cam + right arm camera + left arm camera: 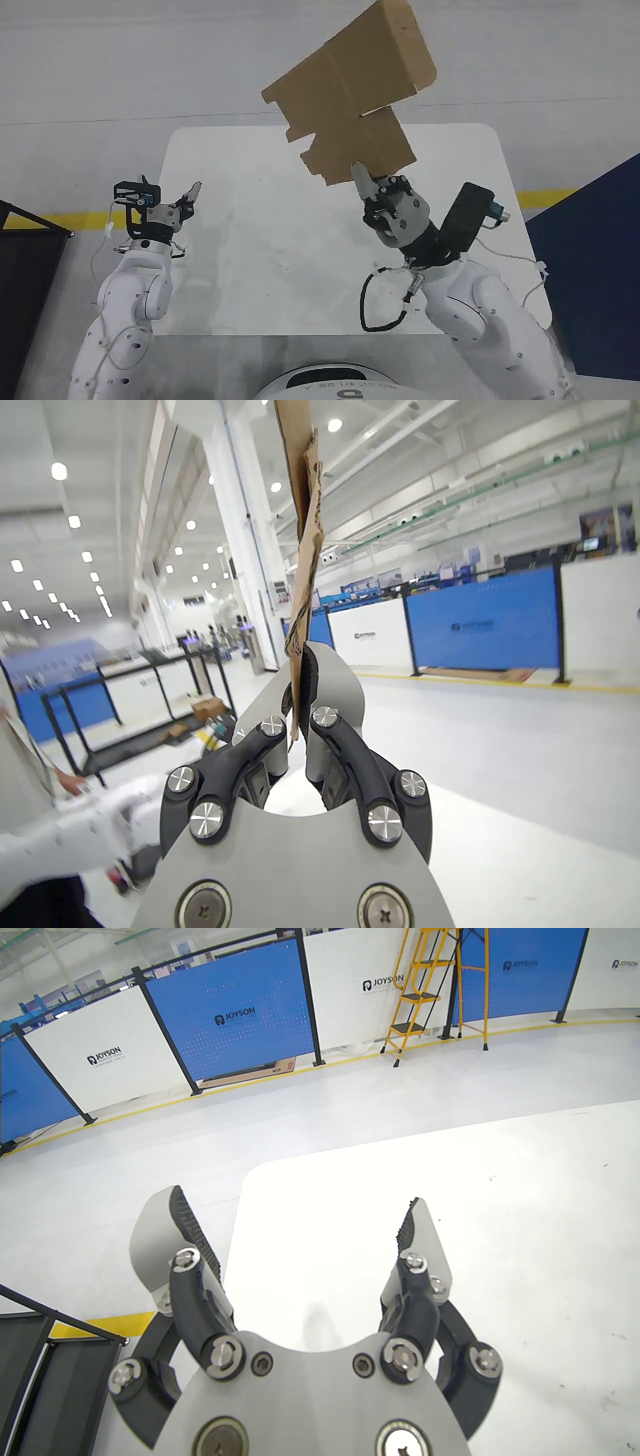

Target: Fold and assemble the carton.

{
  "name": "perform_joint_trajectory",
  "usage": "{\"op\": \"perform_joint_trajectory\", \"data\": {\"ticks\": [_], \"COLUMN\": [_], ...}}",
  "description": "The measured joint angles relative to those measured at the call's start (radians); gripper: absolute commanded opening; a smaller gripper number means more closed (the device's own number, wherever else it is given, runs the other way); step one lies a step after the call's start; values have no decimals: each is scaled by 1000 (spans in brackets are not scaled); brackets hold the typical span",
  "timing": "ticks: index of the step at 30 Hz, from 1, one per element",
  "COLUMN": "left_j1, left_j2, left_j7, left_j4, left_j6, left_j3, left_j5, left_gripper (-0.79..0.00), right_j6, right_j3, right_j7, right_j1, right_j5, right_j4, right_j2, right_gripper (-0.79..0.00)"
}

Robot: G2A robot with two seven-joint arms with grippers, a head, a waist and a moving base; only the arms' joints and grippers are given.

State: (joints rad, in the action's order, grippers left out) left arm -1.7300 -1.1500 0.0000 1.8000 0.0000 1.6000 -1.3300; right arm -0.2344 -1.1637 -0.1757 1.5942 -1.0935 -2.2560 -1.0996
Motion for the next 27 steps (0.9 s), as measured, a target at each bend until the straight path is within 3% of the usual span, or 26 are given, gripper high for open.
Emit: {"op": "perform_joint_trajectory", "data": {"ticks": [7, 17, 20, 27], "left_j1": [0, 0, 0, 0], "left_j2": [0, 0, 0, 0], "left_j7": [0, 0, 0, 0], "left_j4": [0, 0, 0, 0], "left_j6": [0, 0, 0, 0], "left_j3": [0, 0, 0, 0], "left_j5": [0, 0, 0, 0], "left_gripper": [0, 0, 0, 0], "right_j6": [-177, -392, -395, -392], "right_j3": [-111, -188, -207, -207], "right_j7": [106, 125, 119, 119], "right_j1": [8, 0, 10, 11], "right_j5": [-589, -1235, -1327, -1323], "right_j4": [-68, -94, -94, -94], "right_j2": [37, 83, 90, 90], "right_gripper": [-785, -785, -785, -785]}}
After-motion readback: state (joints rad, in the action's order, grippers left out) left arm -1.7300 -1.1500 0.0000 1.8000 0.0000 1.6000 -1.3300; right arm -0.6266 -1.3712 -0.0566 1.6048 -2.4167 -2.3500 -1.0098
